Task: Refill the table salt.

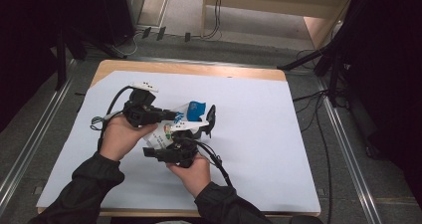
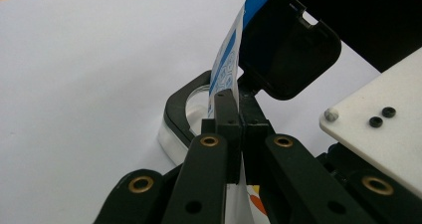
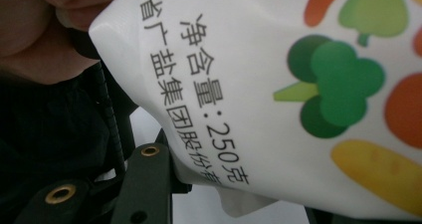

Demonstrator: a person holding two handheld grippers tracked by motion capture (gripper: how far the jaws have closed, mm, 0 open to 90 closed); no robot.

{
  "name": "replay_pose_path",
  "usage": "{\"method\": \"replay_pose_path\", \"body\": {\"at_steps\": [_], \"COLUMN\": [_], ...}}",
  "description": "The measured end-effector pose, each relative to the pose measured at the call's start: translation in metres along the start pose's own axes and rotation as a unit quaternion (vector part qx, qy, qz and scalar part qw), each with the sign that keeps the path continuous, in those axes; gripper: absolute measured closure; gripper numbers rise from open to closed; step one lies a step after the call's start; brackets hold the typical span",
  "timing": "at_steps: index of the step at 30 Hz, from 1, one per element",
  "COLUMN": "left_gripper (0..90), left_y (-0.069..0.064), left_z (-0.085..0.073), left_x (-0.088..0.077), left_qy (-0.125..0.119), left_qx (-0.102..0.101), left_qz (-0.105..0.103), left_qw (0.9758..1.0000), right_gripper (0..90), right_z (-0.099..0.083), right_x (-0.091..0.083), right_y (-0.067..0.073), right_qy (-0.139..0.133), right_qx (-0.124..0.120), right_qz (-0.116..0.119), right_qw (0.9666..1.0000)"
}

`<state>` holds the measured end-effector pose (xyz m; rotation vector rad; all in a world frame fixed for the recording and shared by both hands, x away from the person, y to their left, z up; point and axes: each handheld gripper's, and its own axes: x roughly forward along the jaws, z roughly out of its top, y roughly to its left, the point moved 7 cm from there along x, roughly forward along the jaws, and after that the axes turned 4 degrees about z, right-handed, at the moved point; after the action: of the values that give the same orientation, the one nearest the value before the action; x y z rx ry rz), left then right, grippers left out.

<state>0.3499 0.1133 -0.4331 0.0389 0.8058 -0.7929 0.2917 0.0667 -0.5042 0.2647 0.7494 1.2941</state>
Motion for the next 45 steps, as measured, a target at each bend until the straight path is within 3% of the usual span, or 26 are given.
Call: {"method": "replay_pose_path", "body": {"at_steps": [27, 45], "left_gripper": [90.0, 90.0], "left_y": [-0.0004, -0.0015], "left_z": [0.0009, 0.0047], "left_x": [0.0009, 0.0005], "left_qy": [-0.001, 0.002], "left_qx": [0.001, -0.001], "left_qz": [0.000, -0.006], "left_qw": [1.0000, 1.0000], "right_gripper": [63.6, 64.1], "right_z": [-0.0013, 0.0031], "right_x": [-0.0002, -0.0018], "right_y": [-0.0019, -0.0005], "right_qy": [0.005, -0.005], "right_qx": [-0.004, 0.030], "right_qz": [-0.006, 0.014], "right_qw": [1.0000, 0.9994]}}
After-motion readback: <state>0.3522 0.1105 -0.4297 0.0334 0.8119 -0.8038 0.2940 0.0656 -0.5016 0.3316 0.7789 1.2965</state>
